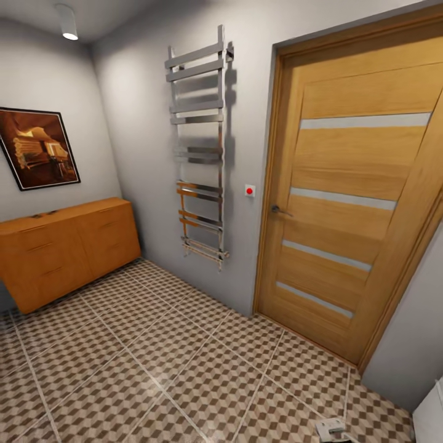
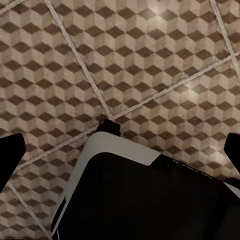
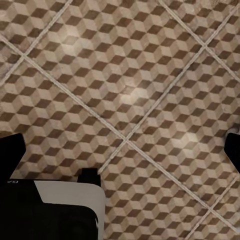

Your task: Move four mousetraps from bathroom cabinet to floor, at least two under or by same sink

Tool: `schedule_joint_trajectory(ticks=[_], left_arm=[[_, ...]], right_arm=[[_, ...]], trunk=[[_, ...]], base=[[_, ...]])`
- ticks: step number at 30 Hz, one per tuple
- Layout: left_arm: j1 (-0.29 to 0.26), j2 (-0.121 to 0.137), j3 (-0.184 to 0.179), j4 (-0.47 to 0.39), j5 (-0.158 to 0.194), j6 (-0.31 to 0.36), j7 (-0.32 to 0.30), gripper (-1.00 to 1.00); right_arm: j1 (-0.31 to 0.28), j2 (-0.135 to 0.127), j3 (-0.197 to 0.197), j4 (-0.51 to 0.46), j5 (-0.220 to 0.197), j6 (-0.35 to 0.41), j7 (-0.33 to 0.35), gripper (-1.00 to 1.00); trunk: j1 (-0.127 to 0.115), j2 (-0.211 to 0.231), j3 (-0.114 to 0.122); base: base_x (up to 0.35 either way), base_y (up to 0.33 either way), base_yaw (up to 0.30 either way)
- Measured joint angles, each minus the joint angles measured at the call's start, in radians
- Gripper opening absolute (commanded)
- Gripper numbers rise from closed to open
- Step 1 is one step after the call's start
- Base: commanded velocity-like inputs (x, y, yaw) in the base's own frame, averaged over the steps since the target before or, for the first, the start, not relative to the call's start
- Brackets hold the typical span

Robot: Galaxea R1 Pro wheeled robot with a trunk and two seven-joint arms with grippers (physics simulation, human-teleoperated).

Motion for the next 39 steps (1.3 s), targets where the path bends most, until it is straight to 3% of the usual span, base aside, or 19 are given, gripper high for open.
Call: schedule_joint_trajectory(ticks=[7, 16, 26, 39], left_arm=[[0.0, 0.0, 0.0, 0.001, 0.0, -0.017, 0.0, 1.0], [0.0, -0.001, 0.0, 0.002, 0.001, -0.099, 0.0, 1.0], [0.0, -0.002, 0.0, 0.004, 0.002, -0.117, -0.001, 1.0], [0.0, 0.0, 0.019, 0.004, 0.002, -0.12, -0.002, 1.0]], right_arm=[[0.0, 0.0, 0.0, 0.0, 0.0, 0.0, 0.0, 1.0], [0.0, 0.0, 0.0, 0.0, 0.0, 0.0, 0.0, 1.0], [0.001, -0.001, 0.0, 0.0, 0.0, 0.0, 0.0, 1.0], [0.001, -0.001, 0.0, 0.0, 0.0, 0.0, 0.0, 1.0]], trunk=[[0.0, 0.001, -0.008], [0.0, 0.001, -0.019], [0.0, 0.001, -0.026], [-0.001, 0.001, -0.027]], base=[[0.0, 0.0, 0.167], [0.0, 0.0, 0.168], [0.007, 0.0, 0.08], [0.238, 0.0, 0.01]])
